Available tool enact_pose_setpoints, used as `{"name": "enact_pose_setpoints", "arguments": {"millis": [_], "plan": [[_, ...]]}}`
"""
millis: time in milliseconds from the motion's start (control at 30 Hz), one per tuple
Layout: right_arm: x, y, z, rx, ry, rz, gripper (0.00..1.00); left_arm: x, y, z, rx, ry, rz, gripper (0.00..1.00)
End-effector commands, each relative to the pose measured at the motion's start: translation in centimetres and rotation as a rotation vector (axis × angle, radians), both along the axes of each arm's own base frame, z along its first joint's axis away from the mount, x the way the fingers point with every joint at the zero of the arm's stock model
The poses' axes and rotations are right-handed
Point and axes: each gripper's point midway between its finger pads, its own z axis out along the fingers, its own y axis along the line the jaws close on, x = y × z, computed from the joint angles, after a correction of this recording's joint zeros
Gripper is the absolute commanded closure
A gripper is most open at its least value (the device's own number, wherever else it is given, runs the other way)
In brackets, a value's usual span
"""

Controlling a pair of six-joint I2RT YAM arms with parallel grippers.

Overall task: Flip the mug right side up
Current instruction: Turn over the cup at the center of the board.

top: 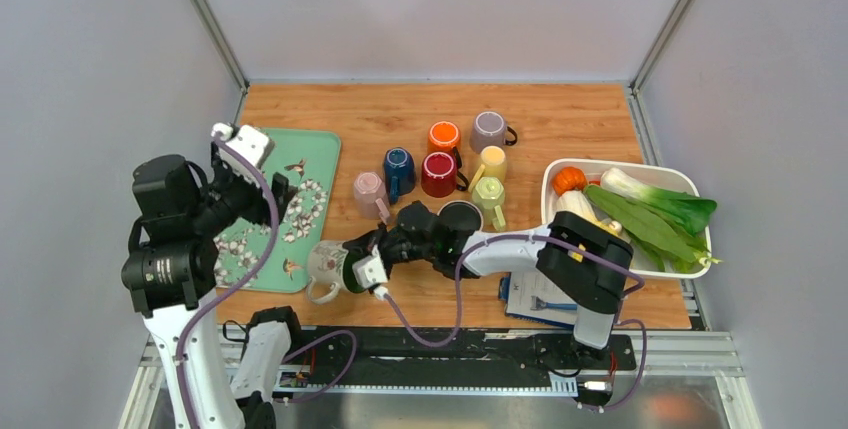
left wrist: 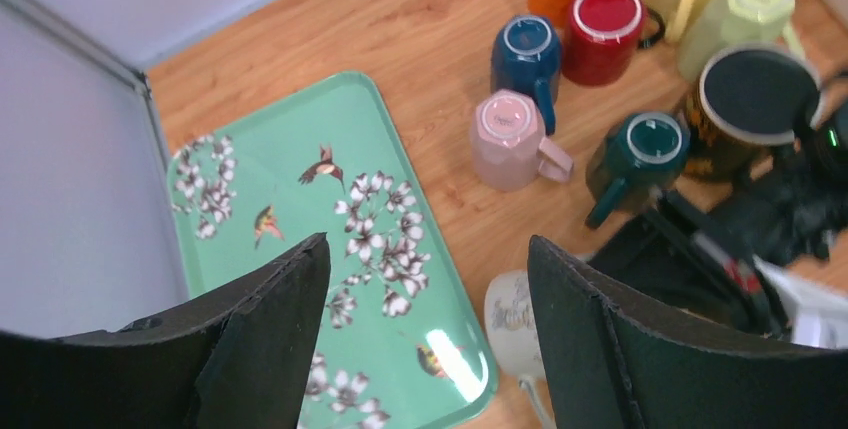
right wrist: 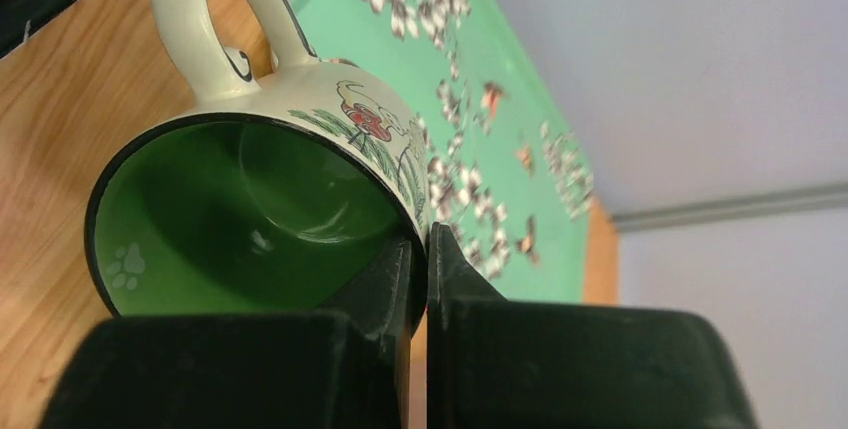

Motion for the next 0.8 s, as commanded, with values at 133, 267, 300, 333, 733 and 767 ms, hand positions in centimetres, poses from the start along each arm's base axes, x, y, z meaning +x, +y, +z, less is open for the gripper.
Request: {"name": "enact_pose_setpoints", "arguments": {"millis": [133,267,300,333,733,767], "plan": [[4.6,0.3,1.3,-0.193,0.661,-0.332,1.00,-7.9,-2.9,-7.3,0.416,0.022,-0.559,0.20],[4.6,0.7,1.1,-0.195,0.805,-0.368,1.00,-9.2,-3.3,-10.0,0.477,0.016,-0.657,0.16],[4.6,0.7,1.0,-0.195,0.825,-0.376,1.00,-9.4,-3.3,-11.0,0.479,0.030,-0.675,0.15],[4.6,0.8,0.9,-0.196,0.843,-0.389,1.00,-9.5,-3.3,-12.0,0.496,0.030,-0.702,0.14],[4.2,0.0,-0.5,-0.220,0.889,-0.418,1.00,-6.4,-3.2,-19.1,0.551,0.014,-0.834,0.19],[4.1,-0.1,-0.5,-0.221,0.892,-0.413,1.00,-5.7,-3.1,-19.2,0.565,-0.004,-0.838,0.20]]}}
